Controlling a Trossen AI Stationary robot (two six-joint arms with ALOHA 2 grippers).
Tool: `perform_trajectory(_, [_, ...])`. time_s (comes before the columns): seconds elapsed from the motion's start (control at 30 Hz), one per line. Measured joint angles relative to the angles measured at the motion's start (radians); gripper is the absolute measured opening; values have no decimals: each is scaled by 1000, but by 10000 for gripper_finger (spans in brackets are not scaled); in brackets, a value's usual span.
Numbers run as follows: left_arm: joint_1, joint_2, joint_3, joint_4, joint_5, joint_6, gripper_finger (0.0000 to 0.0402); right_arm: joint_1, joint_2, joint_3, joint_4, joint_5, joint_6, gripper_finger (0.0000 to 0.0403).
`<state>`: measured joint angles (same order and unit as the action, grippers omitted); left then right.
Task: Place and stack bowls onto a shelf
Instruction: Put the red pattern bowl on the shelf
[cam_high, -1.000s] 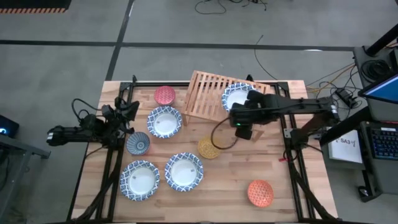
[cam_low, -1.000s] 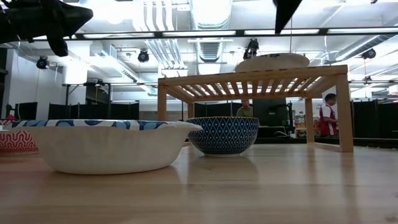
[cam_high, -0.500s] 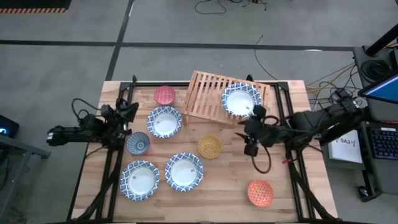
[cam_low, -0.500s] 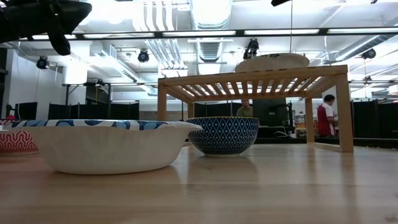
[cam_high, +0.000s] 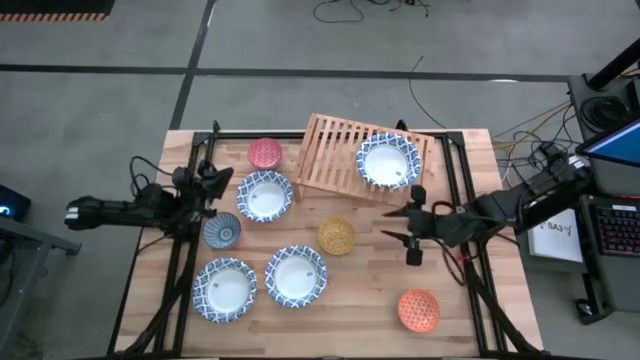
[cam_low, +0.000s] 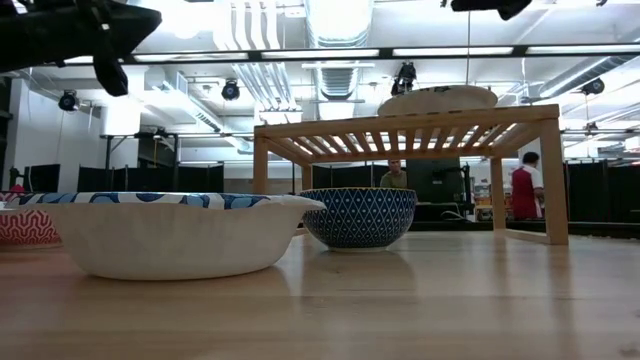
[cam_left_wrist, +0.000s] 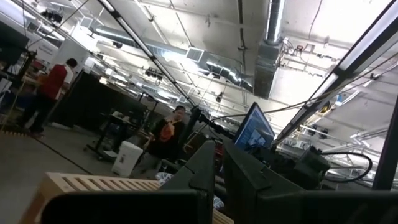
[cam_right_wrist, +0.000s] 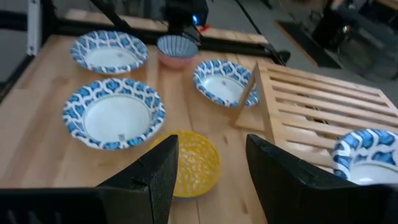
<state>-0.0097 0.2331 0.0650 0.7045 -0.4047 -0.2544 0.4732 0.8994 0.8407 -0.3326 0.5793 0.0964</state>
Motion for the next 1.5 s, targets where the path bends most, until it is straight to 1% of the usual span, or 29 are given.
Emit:
perform_trajectory(0.23, [0,161,0,125,-30,-26,13,32,-60,-109,184,-7,-105,178])
perform_trajectory(0.43, [0,259,3,215,-96,-34,13,35,-105,-207,337,-47,-203,178])
perform_trajectory(0.57, [0,304,73,212,-157,33,13,30,-157,-271,478,-62,-321,178])
perform_trajectory(0.67, [1,348,171,146,-165,130,13,19,-209,-304,553,-67,-389,178])
perform_trajectory(0.73, [1,380,250,34,-187,197,13,5,-247,-316,560,-104,-410,178])
perform_trajectory(0.8, [1,412,349,-144,-249,249,13,-12,-289,-331,556,-148,-412,178])
perform_trajectory(0.9, [11,471,523,-512,-382,258,13,-32,-354,-360,554,-179,-411,178])
perform_trajectory(0.93, [18,495,583,-646,-410,233,13,-36,-374,-369,552,-179,-410,178])
perform_trajectory(1.0, [36,552,705,-908,-418,156,13,-40,-407,-383,546,-178,-403,178])
perform_trajectory(1.07, [57,618,819,-1141,-398,67,13,-39,-430,-395,544,-179,-396,178])
perform_trajectory(1.13, [79,689,919,-1341,-350,0,13,-39,-448,-406,541,-184,-378,178])
perform_trajectory(1.23, [125,796,1039,-1548,-261,-36,13,-39,-456,-415,531,-188,-371,178])
perform_trajectory(1.3, [166,864,1095,-1637,-224,-25,13,-39,-460,-414,532,-187,-376,178])
perform_trajectory(1.4, [257,950,1139,-1707,-172,69,13,-39,-460,-394,529,-188,-388,178])
perform_trajectory(1.47, [341,1002,1157,-1705,-103,141,13,-39,-460,-383,526,-188,-391,178])
perform_trajectory(1.5, [389,1025,1163,-1701,-46,180,13,-39,-459,-382,524,-188,-392,178])
